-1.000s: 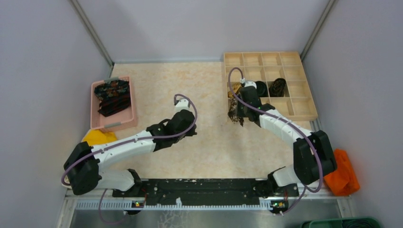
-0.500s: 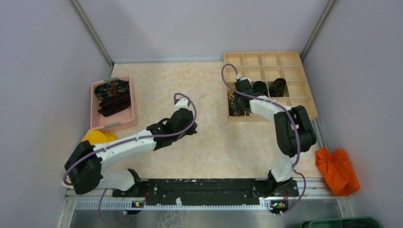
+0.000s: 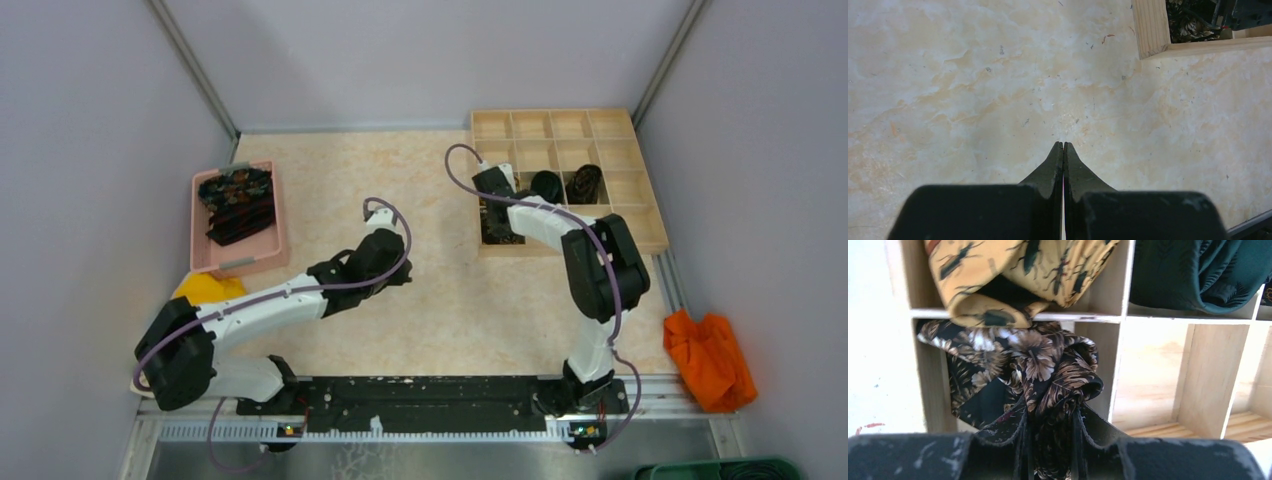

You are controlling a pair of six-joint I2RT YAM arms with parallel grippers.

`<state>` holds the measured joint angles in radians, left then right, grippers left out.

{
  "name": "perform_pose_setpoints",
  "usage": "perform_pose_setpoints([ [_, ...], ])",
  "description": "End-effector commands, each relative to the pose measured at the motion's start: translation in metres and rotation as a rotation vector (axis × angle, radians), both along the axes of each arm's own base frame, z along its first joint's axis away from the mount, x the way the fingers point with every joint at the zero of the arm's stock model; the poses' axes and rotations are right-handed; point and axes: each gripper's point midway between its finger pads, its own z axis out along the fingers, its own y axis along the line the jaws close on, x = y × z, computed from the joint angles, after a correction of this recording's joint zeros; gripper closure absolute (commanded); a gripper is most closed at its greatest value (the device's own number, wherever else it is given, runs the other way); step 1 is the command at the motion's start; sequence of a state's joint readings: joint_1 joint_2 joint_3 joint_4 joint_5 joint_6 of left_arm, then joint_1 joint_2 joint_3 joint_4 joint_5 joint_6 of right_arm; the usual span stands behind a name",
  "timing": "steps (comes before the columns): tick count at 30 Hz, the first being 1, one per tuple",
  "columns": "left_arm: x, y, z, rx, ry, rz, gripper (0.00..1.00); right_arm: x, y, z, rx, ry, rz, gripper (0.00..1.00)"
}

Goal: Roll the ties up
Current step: Place the tie in the storage box.

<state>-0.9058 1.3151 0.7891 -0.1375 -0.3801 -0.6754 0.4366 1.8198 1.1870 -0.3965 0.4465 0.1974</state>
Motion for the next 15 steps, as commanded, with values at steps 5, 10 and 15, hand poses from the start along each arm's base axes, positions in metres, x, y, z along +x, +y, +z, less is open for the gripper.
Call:
perform_pose_setpoints([
  [5, -0.001, 0.006, 0.006, -0.020, -0.019, 0.002, 1.00, -0.006, 0.043, 0.010, -0.044, 0.018, 0.171, 1.00],
  [10, -0.002, 0.008, 0.002, -0.016, -0.010, 0.000, 1.00, -0.009, 0.053, -0.014, -0.020, 0.095, 0.185, 1.00],
  [15, -0.004, 0.011, -0.002, -0.010, -0.004, 0.004, 1.00, -0.010, 0.054, -0.029, -0.017, 0.121, 0.162, 0.86],
])
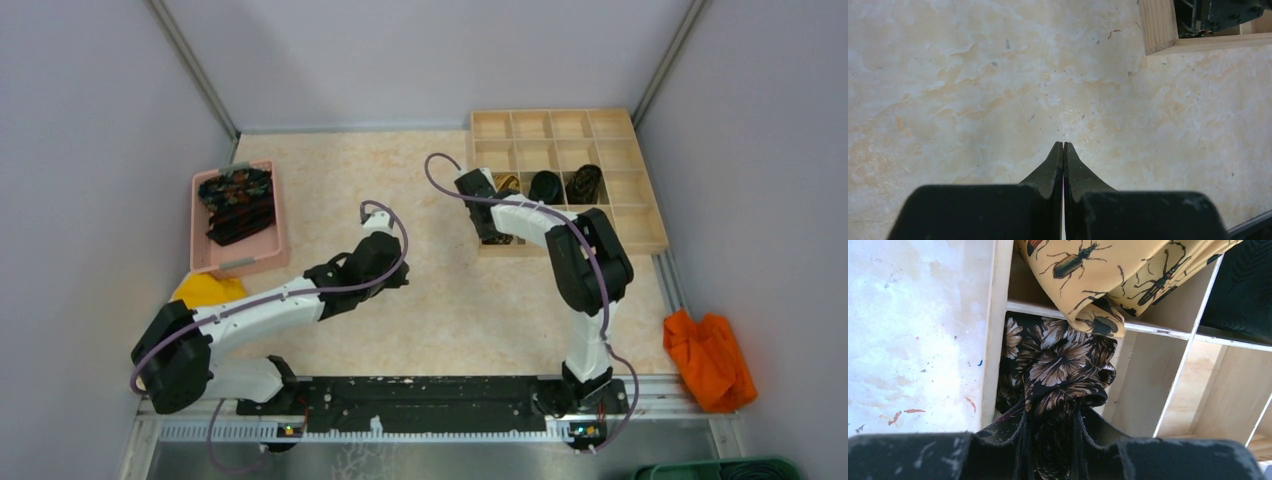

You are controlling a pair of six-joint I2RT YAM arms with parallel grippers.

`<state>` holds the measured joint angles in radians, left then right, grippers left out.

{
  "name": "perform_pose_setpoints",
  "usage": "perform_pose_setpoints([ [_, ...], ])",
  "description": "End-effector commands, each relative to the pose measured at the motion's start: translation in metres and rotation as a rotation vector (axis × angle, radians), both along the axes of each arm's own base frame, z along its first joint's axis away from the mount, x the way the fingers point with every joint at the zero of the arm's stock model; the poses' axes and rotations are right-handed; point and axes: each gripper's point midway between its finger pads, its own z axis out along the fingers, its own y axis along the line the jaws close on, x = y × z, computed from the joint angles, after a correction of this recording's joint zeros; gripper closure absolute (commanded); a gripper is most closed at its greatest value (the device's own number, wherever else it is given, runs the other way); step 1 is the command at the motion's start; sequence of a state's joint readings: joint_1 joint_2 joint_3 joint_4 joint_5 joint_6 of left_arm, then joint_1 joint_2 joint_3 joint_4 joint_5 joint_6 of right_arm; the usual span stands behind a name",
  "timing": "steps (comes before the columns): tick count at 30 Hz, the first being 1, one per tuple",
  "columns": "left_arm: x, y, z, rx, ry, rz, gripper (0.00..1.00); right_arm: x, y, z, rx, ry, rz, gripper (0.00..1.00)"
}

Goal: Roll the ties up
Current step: Place the tie in the storage box, then reset both arms

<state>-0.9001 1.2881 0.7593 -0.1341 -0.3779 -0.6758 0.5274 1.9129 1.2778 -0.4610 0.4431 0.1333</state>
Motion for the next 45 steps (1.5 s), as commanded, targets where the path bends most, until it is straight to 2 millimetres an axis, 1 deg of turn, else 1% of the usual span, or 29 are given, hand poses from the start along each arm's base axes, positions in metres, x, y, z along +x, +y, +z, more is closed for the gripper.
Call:
perform_pose_setpoints([
  [1, -0.001, 0.005, 0.000, -0.009, -0.005, 0.001, 1.00, -0.006, 0.016, -0.017, 0.047, 0.053, 0.010, 0.80],
  [3, -0.001, 0.007, 0.000, -0.006, -0.006, 0.005, 1.00, -0.006, 0.018, -0.015, 0.060, 0.049, 0.009, 0.68],
  [5, 0.000, 0.008, 0.000, -0.004, -0.006, 0.011, 1.00, -0.005, 0.020, -0.011, 0.076, 0.037, 0.005, 0.62],
  [9, 0.000, 0.010, 0.000, 0.003, -0.003, 0.016, 1.00, -0.004, 0.022, -0.003, 0.097, 0.026, 0.001, 0.41],
  [12, 0.001, 0.012, -0.001, 0.008, 0.000, 0.022, 1.00, -0.003, 0.024, 0.005, 0.116, 0.011, 0.004, 0.34],
  [14, 0.001, 0.013, -0.001, 0.010, 0.000, 0.026, 1.00, -0.001, 0.027, 0.014, 0.132, -0.006, 0.009, 0.32],
  [15, 0.001, 0.013, 0.000, 0.010, 0.000, 0.028, 1.00, -0.001, 0.029, 0.018, 0.144, -0.014, 0.013, 0.29],
  [21, 0.002, 0.014, -0.001, 0.010, 0.004, 0.030, 1.00, 0.003, 0.033, 0.049, 0.189, -0.067, 0.021, 0.27],
  [25, 0.003, 0.012, -0.001, 0.009, 0.006, 0.026, 1.00, 0.003, 0.033, 0.080, 0.223, -0.124, 0.023, 0.26],
  [27, 0.004, 0.011, -0.002, 0.009, 0.011, 0.023, 1.00, 0.002, 0.034, 0.093, 0.246, -0.151, 0.034, 0.19],
  [28, 0.003, 0.010, -0.003, 0.011, 0.016, 0.019, 1.00, 0.002, 0.034, 0.100, 0.253, -0.163, 0.036, 0.11],
  [29, 0.003, 0.009, -0.003, 0.007, 0.019, 0.017, 1.00, 0.001, 0.034, 0.104, 0.258, -0.171, 0.040, 0.08],
  [36, 0.002, 0.009, -0.004, 0.006, 0.024, 0.018, 1.00, 0.000, 0.031, 0.122, 0.278, -0.223, 0.030, 0.06],
  [45, 0.001, 0.010, -0.004, 0.005, 0.025, 0.021, 1.00, -0.003, 0.030, 0.137, 0.332, -0.301, 0.033, 0.06],
])
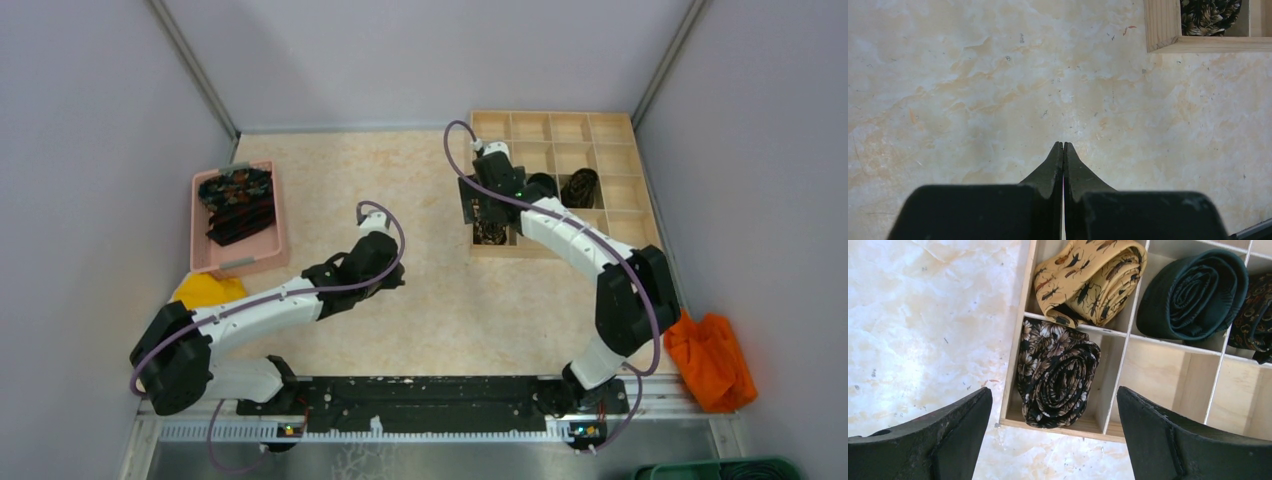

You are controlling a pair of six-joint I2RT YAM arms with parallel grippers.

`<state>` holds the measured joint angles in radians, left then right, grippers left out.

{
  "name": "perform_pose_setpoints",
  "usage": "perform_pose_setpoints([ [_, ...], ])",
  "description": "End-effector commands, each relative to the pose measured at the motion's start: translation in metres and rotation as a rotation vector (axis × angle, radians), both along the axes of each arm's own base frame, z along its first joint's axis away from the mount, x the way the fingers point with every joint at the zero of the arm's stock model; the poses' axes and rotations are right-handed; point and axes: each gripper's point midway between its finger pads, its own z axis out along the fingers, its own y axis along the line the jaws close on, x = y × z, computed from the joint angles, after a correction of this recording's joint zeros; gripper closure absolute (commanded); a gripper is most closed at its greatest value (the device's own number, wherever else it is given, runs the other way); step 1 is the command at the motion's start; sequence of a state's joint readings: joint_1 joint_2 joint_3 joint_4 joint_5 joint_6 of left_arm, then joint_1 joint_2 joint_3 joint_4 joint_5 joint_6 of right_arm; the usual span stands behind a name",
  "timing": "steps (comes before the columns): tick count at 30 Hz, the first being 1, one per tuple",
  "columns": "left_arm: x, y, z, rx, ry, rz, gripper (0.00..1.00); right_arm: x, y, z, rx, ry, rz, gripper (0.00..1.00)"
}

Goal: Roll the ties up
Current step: Reset both arms

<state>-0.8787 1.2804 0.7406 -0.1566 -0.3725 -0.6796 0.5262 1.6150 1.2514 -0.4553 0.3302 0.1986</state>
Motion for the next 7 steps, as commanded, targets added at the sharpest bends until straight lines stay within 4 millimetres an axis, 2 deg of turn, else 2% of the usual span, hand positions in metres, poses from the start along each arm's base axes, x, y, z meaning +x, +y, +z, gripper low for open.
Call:
perform_pose_setpoints([
  [1, 0.0022, -0.0018, 0.0055, -0.017, 0.000, 0.002, 1.00, 0.0021, 0.0094, 0.0324, 0.066, -0.106, 0.020, 0.05],
  [7, 0.0016, -0.0006, 0.0061, -0.019, -0.001, 0.006, 1.00, -0.0001, 0.0040, 0.0378, 0.068, -0.133, -0.001, 0.04],
])
